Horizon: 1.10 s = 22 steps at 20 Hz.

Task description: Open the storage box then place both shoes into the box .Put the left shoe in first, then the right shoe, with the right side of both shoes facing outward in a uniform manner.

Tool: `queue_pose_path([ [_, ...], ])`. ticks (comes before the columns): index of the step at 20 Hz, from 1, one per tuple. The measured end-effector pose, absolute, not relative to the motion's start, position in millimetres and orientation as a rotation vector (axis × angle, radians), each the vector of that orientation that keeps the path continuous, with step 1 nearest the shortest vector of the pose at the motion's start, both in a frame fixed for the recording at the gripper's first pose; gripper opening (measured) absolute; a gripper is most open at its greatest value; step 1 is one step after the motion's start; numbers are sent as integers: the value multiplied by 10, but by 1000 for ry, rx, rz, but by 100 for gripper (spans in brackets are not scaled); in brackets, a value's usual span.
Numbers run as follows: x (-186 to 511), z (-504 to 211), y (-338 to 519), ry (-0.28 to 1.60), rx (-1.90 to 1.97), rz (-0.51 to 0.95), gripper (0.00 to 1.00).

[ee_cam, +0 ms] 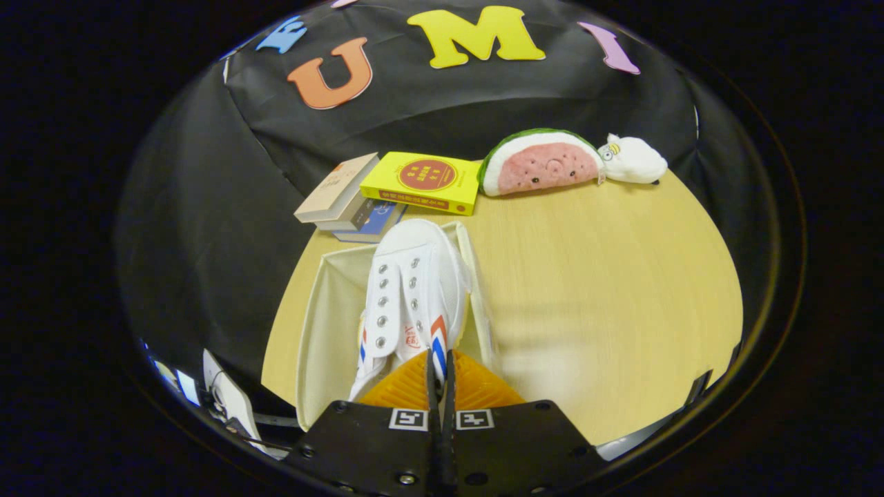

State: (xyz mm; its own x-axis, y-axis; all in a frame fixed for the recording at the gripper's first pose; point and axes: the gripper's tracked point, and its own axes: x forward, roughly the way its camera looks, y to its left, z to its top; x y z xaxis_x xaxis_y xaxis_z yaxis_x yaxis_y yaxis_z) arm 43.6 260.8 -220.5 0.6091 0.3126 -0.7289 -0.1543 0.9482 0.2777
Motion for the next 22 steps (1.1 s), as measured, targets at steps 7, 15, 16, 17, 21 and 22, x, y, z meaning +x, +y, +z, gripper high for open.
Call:
queue_pose_path([
  [7,411,-2263,2636,888,224,288,20],
  [15,454,-1731,2507,708,161,292,87],
  [16,438,-1654,2438,677,152,279,94],
  [17,430,-1574,2360,646,143,261,95],
  [21,326,-1109,1897,470,92,163,97],
  [22,288,-989,1785,426,78,140,96],
])
